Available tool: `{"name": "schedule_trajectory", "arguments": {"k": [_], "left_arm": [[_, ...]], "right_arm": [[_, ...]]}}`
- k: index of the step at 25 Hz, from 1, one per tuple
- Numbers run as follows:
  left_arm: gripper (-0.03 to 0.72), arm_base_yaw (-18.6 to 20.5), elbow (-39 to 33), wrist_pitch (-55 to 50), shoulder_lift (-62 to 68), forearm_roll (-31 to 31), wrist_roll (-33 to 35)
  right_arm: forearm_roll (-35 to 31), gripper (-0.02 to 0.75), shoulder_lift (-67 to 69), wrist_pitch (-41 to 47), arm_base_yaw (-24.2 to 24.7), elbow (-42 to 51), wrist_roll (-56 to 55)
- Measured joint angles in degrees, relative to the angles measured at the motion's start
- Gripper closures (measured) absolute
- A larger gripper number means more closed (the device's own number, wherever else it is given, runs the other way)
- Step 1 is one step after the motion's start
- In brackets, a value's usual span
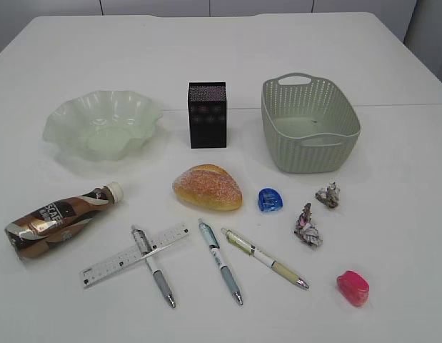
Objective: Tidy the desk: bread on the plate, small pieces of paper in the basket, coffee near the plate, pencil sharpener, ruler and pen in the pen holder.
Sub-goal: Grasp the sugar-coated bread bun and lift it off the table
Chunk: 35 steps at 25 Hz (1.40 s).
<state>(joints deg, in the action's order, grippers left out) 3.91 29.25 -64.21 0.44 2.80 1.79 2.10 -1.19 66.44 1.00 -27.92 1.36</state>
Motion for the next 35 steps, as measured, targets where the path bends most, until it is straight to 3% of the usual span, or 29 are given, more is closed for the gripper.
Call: {"name": "schedule_trajectory", "arguments": {"k": [20, 29, 35], "left_arm": [[0.139, 0.0, 0.0, 0.0, 0.0, 0.0, -0.1], [0.172, -2.9, 0.0, 0.0, 0.1, -1.3, -0.1], [0.174, -2.9, 8.7, -2.1, 3.6, -4.8, -0.1]], "right_arm": [[0.0, 0.211, 0.0, 0.0, 0.0, 0.0, 0.0], [-0.5, 0.211, 0.0, 0.0, 0.0, 0.0, 0.0], [-1.1, 0.211, 0.0, 0.0, 0.0, 0.0, -0.6]]}}
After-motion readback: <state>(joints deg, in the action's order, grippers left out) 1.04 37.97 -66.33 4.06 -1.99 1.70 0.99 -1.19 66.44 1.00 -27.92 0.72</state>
